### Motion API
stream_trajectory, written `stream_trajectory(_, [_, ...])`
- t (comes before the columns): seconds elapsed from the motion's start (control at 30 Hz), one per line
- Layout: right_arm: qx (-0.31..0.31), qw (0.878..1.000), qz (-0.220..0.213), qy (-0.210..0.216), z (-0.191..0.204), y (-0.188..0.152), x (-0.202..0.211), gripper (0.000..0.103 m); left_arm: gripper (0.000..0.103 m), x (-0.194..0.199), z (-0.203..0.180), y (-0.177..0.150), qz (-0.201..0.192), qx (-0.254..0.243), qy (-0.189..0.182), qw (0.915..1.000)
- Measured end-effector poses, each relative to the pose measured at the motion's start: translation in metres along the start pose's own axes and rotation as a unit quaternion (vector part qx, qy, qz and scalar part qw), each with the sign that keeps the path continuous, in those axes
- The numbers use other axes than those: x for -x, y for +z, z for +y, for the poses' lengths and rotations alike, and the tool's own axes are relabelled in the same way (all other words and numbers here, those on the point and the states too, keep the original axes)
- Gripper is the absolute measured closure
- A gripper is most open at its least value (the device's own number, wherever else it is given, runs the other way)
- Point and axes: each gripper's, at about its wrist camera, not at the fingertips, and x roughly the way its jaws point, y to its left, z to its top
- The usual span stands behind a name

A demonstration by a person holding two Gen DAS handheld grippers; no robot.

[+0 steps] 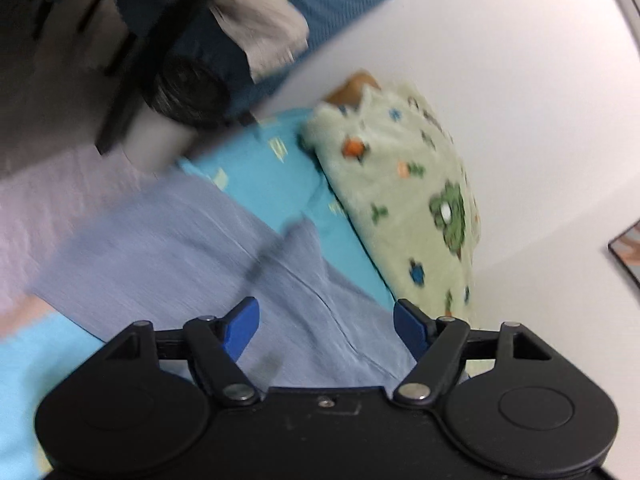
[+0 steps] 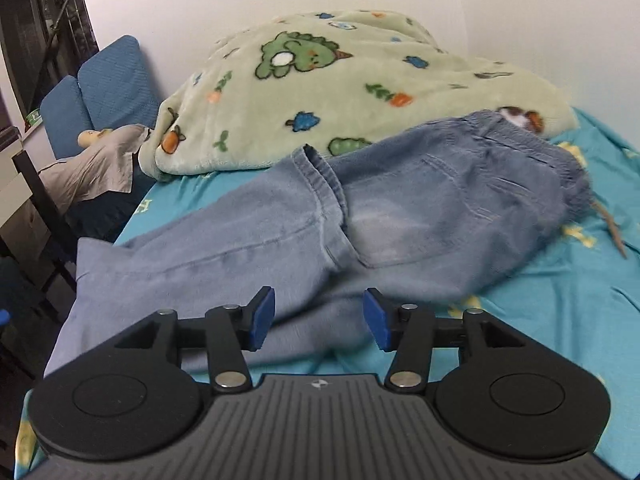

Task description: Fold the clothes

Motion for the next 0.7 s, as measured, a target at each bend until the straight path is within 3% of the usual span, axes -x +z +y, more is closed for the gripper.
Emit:
stream_trajectory(0.07, [-0.009, 1.000, -0.002, 0.007, -0.002, -0.007, 0.014, 0.051, 0.025, 0.016, 0.033, 0.012, 0.001, 0.026, 0.006, 0.9996])
stream_trajectory(0.17, [-0.024, 1.000, 0.001, 0.002, -0.002, -0.014, 0.020, 0.049, 0.024, 0.034, 0.099, 0.021, 0.003, 0.126, -0.004, 0.9920])
stream_trajectory(0.3, [-0.044, 0.999, 0.005, -0.004, -0.002, -0.024, 0.029, 0.048, 0.018, 0.034, 0.188, 0.017, 0.007, 0.270, -0.016, 0.9627])
stream_trajectory(0.37, [-0.054, 0.999, 0.007, -0.008, -0.002, -0.028, 0.033, 0.048, 0.018, 0.023, 0.221, 0.013, 0.010, 0.318, -0.011, 0.9480])
stream_trajectory(0.47, [-0.055, 0.998, 0.011, -0.011, 0.002, -0.030, 0.038, 0.046, 0.017, -0.001, 0.252, 0.013, 0.019, 0.336, -0.009, 0.9416])
stream_trajectory(0.53, [-0.052, 0.998, 0.013, -0.013, 0.005, -0.030, 0.040, 0.046, 0.015, -0.018, 0.262, 0.017, 0.032, 0.312, 0.019, 0.9495])
stream_trajectory(0.6, [-0.050, 0.999, 0.015, -0.014, 0.009, -0.030, 0.042, 0.046, 0.014, -0.038, 0.273, 0.018, 0.058, 0.298, 0.034, 0.9523])
stream_trajectory(0.7, [-0.051, 0.998, 0.018, -0.017, 0.011, -0.030, 0.046, 0.042, 0.013, -0.061, 0.292, 0.013, 0.097, 0.316, 0.034, 0.9433])
